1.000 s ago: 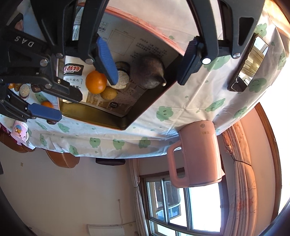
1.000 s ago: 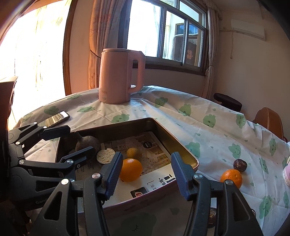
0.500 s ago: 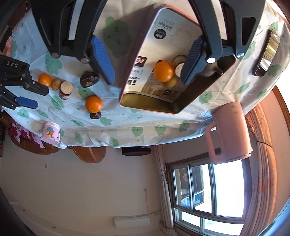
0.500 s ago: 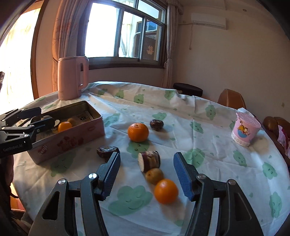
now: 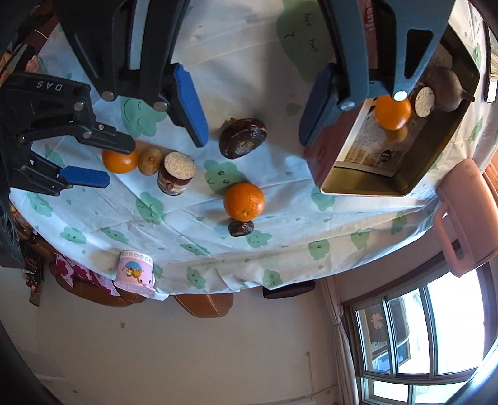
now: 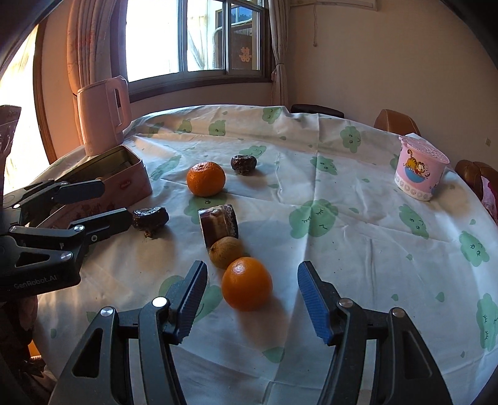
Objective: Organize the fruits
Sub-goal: 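Close right gripper on another orange while left gripper closes on the dark brown round fruit, then lift the orange with right gripper while left gripper lifts the dark brown fruit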
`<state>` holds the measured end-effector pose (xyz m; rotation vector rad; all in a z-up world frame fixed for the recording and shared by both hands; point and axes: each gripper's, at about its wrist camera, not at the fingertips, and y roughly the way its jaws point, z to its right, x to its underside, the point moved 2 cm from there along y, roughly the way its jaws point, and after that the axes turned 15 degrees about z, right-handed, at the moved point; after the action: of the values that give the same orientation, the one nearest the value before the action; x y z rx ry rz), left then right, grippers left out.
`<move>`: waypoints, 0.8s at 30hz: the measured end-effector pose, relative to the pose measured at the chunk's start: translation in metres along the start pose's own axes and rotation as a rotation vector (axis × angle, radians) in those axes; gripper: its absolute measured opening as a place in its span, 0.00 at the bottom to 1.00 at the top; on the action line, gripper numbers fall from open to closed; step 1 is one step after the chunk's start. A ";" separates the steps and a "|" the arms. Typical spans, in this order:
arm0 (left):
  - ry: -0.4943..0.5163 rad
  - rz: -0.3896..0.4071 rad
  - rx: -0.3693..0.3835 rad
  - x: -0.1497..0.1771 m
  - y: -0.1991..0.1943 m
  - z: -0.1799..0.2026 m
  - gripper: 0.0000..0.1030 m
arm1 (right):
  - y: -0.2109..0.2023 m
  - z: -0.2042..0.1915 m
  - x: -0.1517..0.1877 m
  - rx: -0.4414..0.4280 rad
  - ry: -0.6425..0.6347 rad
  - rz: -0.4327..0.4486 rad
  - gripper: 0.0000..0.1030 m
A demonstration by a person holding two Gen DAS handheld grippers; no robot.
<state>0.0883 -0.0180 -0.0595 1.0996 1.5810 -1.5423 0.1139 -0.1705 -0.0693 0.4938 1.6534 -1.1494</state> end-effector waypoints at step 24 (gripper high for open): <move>-0.015 -0.041 0.072 -0.001 0.015 0.004 0.38 | -0.001 0.006 0.002 -0.054 0.058 -0.001 0.33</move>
<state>0.1014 -0.0232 -0.0656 1.0979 1.5572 -1.6424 0.1157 -0.1762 -0.0707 0.4963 1.7303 -1.0971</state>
